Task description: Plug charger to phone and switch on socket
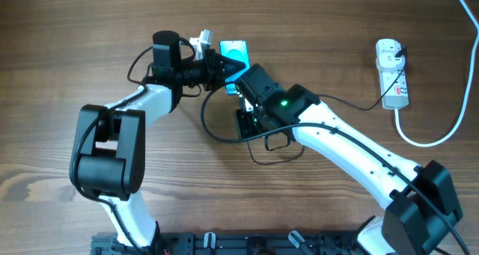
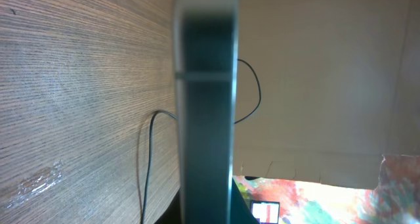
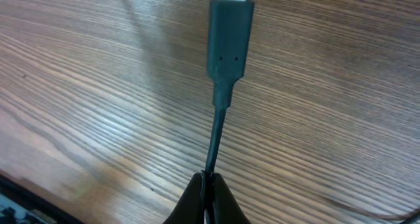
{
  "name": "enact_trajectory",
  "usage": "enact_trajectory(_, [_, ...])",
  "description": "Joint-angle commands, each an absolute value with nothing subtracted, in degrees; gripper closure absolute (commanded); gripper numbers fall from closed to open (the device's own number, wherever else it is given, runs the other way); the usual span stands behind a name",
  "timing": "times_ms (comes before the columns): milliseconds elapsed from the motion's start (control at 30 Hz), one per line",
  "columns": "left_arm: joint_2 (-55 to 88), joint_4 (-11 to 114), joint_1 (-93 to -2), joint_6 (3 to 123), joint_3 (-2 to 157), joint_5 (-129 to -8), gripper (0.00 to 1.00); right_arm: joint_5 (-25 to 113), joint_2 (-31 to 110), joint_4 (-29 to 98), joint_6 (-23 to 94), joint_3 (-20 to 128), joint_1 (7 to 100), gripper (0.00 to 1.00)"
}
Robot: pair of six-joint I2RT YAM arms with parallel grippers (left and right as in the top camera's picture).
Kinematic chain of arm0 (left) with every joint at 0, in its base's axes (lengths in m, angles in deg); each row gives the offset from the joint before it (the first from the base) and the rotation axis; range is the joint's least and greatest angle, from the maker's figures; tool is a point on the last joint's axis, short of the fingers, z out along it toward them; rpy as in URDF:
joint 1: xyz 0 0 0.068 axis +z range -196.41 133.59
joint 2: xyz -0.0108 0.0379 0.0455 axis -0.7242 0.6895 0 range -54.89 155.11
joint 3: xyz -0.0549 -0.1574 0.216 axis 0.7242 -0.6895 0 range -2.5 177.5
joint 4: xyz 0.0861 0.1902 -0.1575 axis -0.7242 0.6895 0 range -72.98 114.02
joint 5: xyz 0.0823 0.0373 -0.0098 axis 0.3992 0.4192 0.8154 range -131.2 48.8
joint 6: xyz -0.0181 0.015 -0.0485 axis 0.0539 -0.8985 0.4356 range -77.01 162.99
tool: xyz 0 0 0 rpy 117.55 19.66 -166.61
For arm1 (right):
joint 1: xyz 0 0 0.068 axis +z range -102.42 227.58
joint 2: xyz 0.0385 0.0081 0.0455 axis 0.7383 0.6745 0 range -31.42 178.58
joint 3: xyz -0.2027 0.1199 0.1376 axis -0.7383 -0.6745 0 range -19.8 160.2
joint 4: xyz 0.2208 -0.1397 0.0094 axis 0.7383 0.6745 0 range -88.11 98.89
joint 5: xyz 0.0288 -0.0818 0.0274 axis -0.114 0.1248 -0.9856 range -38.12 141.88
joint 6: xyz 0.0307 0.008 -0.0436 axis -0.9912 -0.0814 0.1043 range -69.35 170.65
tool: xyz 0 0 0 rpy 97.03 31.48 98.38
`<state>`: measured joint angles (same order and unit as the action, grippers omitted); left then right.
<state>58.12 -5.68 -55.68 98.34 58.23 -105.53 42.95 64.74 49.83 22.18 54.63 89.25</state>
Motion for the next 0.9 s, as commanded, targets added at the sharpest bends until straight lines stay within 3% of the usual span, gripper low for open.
enact_trajectory(0, [58.25,-5.86,-55.95,97.21,59.34,-106.03,0.96,44.63,65.41,50.23,22.11,56.29,88.82,0.95])
enact_trajectory(867, [58.25,-3.98,-57.3,94.61,59.34,-106.08,0.96,46.14,65.44,50.29,20.47,56.29,88.8,0.95])
